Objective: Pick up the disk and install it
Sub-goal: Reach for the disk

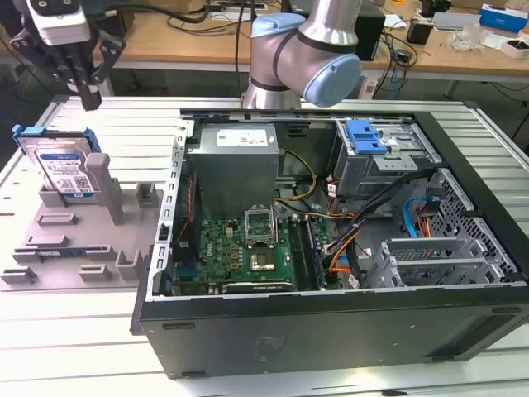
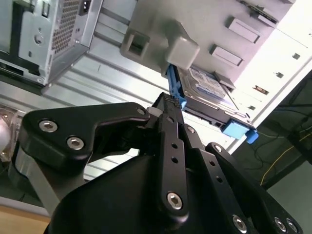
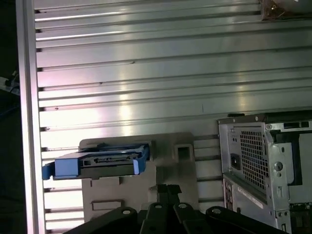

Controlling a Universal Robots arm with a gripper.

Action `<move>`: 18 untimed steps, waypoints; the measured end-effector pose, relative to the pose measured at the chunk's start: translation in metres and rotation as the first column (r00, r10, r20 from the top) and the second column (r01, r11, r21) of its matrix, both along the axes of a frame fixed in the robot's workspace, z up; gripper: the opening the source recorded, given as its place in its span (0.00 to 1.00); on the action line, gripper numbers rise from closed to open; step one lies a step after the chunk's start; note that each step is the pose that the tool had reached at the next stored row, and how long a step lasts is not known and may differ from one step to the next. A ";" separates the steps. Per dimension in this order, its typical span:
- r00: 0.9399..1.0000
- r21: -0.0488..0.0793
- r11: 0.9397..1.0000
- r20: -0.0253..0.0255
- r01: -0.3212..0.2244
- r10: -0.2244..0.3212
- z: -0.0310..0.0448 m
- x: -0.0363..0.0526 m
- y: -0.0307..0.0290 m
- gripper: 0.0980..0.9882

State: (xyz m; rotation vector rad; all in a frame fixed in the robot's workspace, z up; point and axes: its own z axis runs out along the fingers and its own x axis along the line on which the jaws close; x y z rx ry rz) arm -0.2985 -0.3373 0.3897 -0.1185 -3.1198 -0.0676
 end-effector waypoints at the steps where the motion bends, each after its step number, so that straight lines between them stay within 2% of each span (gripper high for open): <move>1: 1.000 0.000 1.000 -0.001 0.000 0.000 -0.0001 -0.0029 0.0012 0.01; 6: 1.000 0.000 1.000 -0.008 0.000 0.000 -0.0003 -0.0197 0.0084 0.01; 9: 1.000 0.001 1.000 -0.014 0.000 0.000 -0.0005 -0.0342 0.0145 0.01; 13: 1.000 0.001 1.000 -0.020 0.000 0.000 -0.0005 -0.0440 0.0183 0.01; 14: 1.000 0.001 1.000 -0.023 0.000 0.000 -0.0005 -0.0483 0.0200 0.01; 18: 1.000 0.001 1.000 -0.027 0.000 0.000 -0.0005 -0.0501 0.0203 0.01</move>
